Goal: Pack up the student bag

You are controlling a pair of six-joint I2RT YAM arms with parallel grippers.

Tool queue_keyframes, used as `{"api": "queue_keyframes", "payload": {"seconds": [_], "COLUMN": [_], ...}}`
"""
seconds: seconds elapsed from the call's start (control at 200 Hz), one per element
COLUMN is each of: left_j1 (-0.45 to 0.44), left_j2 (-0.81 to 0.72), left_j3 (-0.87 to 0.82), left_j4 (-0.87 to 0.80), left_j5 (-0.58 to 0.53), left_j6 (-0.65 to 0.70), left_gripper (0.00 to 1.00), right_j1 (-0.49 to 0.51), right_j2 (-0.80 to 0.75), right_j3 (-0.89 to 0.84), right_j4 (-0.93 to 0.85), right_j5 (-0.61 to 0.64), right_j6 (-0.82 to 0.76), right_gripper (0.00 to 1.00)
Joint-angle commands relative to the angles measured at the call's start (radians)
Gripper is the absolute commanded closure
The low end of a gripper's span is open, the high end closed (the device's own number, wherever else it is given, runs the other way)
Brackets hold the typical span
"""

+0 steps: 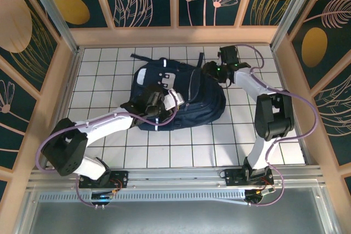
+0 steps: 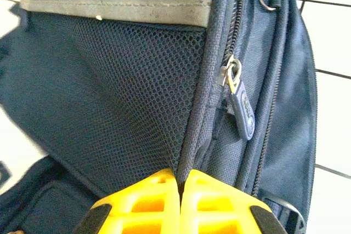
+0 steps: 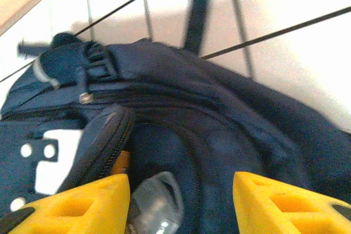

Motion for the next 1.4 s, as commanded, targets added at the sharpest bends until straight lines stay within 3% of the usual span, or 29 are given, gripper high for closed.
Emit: {"api": "queue_keyframes", "payload": {"seconds": [0.0, 0.12, 0.2, 0.31, 0.435, 0.566, 0.871, 0.956, 1.091, 1.266, 1.396], "left_j1": [-0.005, -0.005, -0.005, -0.003, 0.000, 0.004, 0.022, 0.026, 0.027, 0.028, 0.034], "left_j2": [0.032, 0.105, 0.143, 0.175, 0.214, 0.253, 0.242, 0.230, 0.192, 0.144, 0.113], "left_j3": [0.064, 0.144, 0.198, 0.265, 0.352, 0.395, 0.418, 0.407, 0.378, 0.290, 0.223], "left_j4": [0.047, -0.043, -0.095, -0.165, -0.280, -0.318, -0.317, -0.306, -0.290, -0.240, -0.181], "left_j5": [0.110, 0.166, 0.198, 0.265, 0.348, 0.415, 0.449, 0.450, 0.430, 0.300, 0.213], "left_j6": [-0.040, 0.015, 0.027, 0.037, 0.051, 0.013, -0.050, -0.048, -0.017, 0.102, 0.207], "left_gripper": [1.00, 1.00, 1.00, 1.00, 1.00, 1.00, 1.00, 1.00, 1.00, 1.00, 1.00], "right_j1": [-0.021, -0.023, 0.002, 0.116, 0.267, 0.362, 0.472, 0.492, 0.533, 0.532, 0.458], "right_j2": [-0.123, -0.264, -0.379, -0.477, -0.545, -0.561, -0.478, -0.475, -0.468, -0.470, -0.487], "right_j3": [-0.010, -0.163, -0.246, -0.291, -0.351, -0.443, -0.386, -0.394, -0.393, -0.348, -0.358], "right_j4": [-0.180, -0.259, -0.276, -0.298, -0.242, -0.071, -0.160, -0.158, -0.151, -0.247, -0.295], "right_j5": [0.142, 0.179, 0.127, -0.003, 0.036, 0.029, 0.456, 0.520, 0.599, 0.607, 0.546], "right_j6": [-0.021, -0.077, -0.110, -0.115, -0.031, -0.020, 0.009, 0.056, 0.103, 0.085, 0.008], "right_gripper": [0.46, 0.47, 0.52, 0.59, 0.71, 0.74, 0.61, 0.64, 0.87, 1.00, 1.00]}}
